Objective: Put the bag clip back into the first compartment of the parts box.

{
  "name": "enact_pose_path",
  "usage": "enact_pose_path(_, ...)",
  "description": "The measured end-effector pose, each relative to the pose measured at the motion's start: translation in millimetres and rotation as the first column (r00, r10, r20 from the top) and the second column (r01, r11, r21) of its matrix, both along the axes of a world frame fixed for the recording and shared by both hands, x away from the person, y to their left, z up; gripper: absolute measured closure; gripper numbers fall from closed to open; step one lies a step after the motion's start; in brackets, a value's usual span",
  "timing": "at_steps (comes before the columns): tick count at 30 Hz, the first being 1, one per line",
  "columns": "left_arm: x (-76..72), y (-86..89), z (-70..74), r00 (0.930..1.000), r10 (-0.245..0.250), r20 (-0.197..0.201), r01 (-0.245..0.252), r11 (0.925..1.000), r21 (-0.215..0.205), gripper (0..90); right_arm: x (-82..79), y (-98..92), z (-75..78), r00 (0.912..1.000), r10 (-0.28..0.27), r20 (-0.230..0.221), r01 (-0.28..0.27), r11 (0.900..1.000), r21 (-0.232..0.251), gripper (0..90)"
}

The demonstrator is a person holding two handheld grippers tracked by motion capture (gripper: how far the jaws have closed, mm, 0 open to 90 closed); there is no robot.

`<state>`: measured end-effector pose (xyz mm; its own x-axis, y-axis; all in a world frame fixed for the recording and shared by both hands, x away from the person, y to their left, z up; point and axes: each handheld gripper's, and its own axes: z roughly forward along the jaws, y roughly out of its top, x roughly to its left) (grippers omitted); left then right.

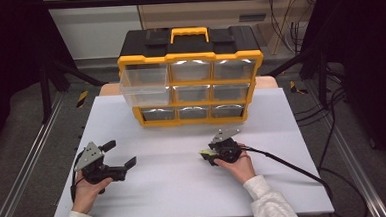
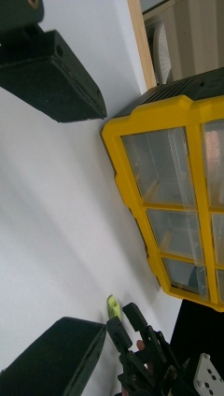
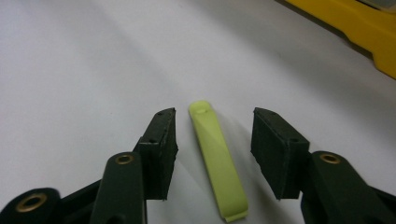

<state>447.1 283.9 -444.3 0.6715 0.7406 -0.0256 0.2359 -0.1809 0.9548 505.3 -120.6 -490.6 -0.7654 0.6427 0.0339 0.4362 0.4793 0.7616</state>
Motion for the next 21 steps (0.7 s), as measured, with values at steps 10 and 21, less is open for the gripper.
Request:
enact_pose_path(10, 0.0, -0.3, -0.1, 1.0000, 0.000, 0.001, 0.000, 1.0000, 0.004, 0.3, 0.5, -0.5, -0.4, 0.9999, 0.004, -0.014, -0.005, 1.000, -0.011, 65.9)
enact_pose_path(21, 0.0, -0.5, -0.3, 1.0000, 0.000, 0.001, 0.000, 1.0000, 0.008, 0.3, 1.0, -1.0, -0.7, 0.9998, 0.009, -0.020, -0.010, 1.000, -0.021, 73.2)
